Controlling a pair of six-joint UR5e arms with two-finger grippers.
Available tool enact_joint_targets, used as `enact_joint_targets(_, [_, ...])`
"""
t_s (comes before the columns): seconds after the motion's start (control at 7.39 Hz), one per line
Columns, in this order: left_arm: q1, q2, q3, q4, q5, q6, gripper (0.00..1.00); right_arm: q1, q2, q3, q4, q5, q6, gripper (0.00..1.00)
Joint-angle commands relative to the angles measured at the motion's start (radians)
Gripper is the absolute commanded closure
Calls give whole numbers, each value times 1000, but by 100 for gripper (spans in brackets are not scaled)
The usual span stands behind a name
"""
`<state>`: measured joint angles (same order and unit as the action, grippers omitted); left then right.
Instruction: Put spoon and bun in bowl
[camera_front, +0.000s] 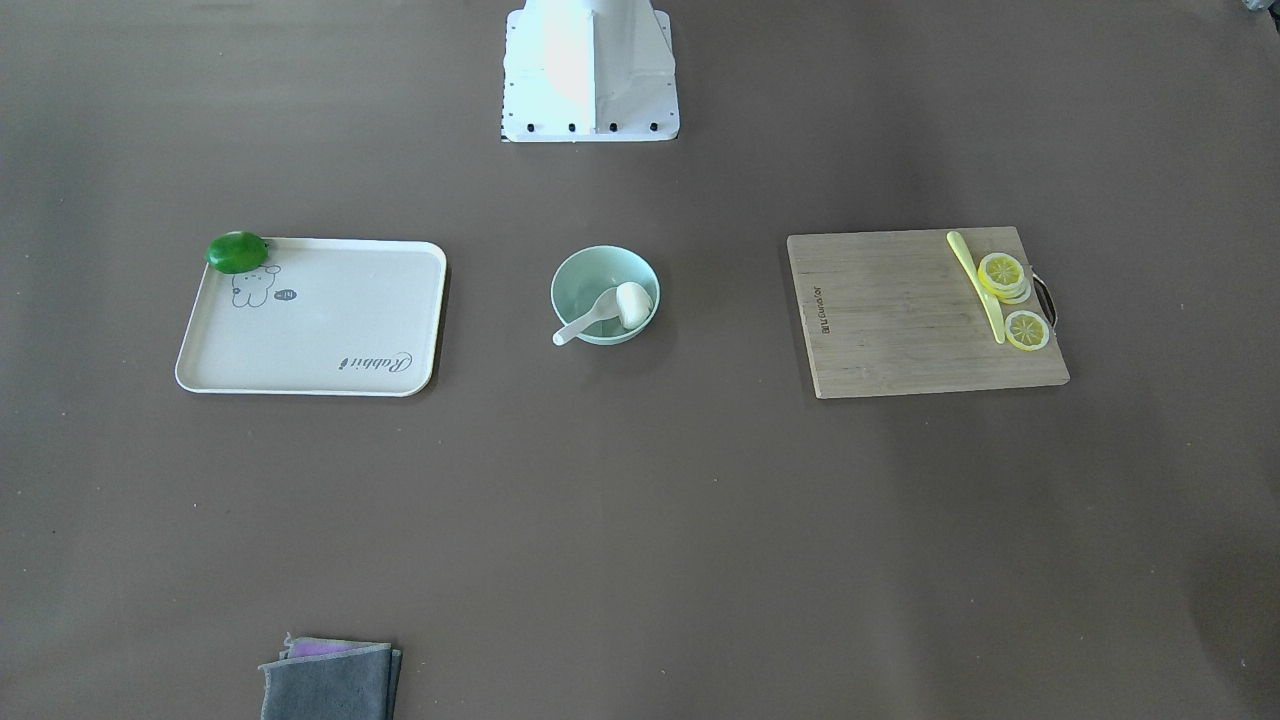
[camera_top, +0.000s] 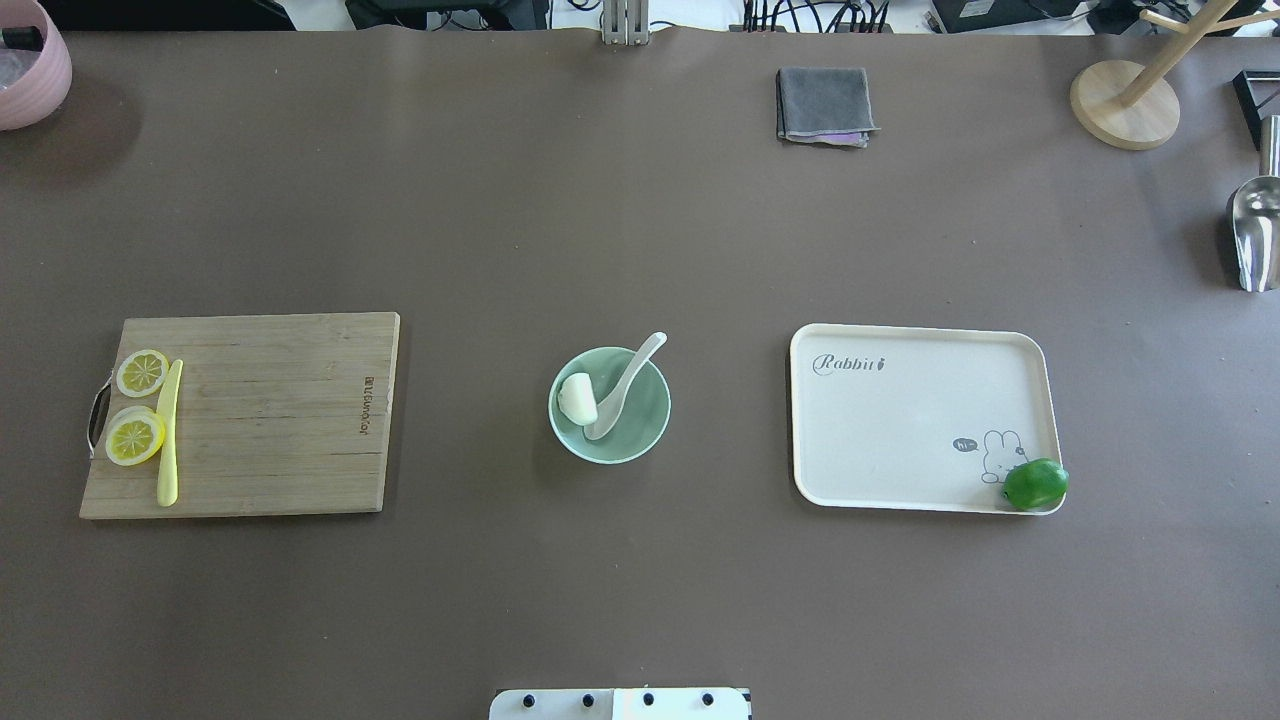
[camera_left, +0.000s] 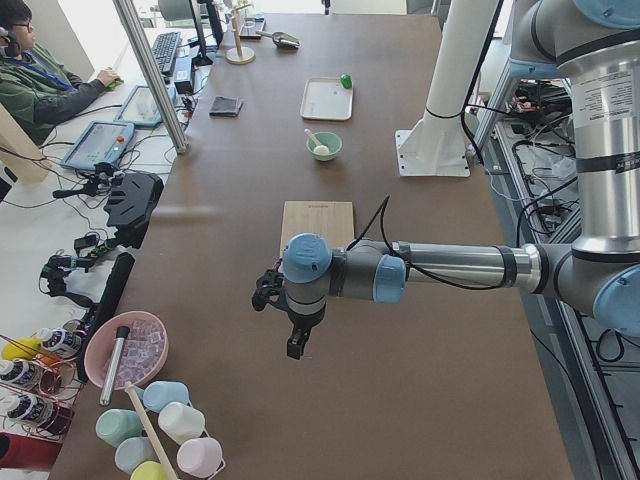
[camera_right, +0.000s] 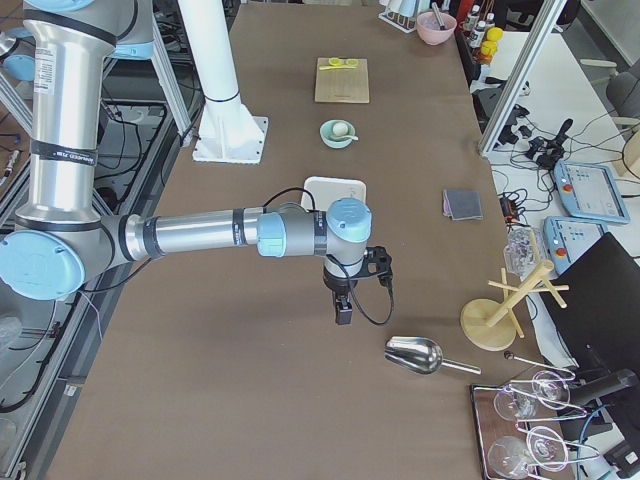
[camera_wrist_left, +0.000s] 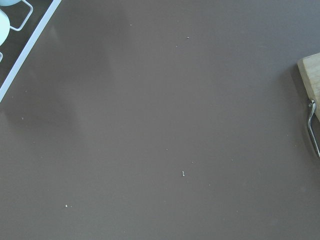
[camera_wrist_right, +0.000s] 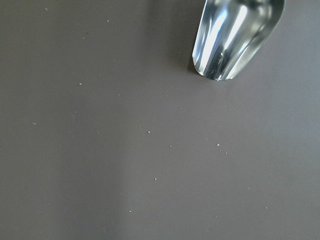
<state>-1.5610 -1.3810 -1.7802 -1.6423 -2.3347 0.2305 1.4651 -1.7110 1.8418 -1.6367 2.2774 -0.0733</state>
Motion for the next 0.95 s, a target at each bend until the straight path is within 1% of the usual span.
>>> enact_joint_targets(0.0, [-1, -3, 1, -1, 2, 1, 1, 1, 1, 5, -6, 4, 1, 0])
enact_joint_targets(0.27, [1, -1, 5, -1, 2, 1, 1, 0, -9, 1, -3, -7, -3, 0])
enact_joint_targets(0.81, [1, 0, 2, -1, 2, 1, 1, 0, -33, 0, 2, 4, 3, 0])
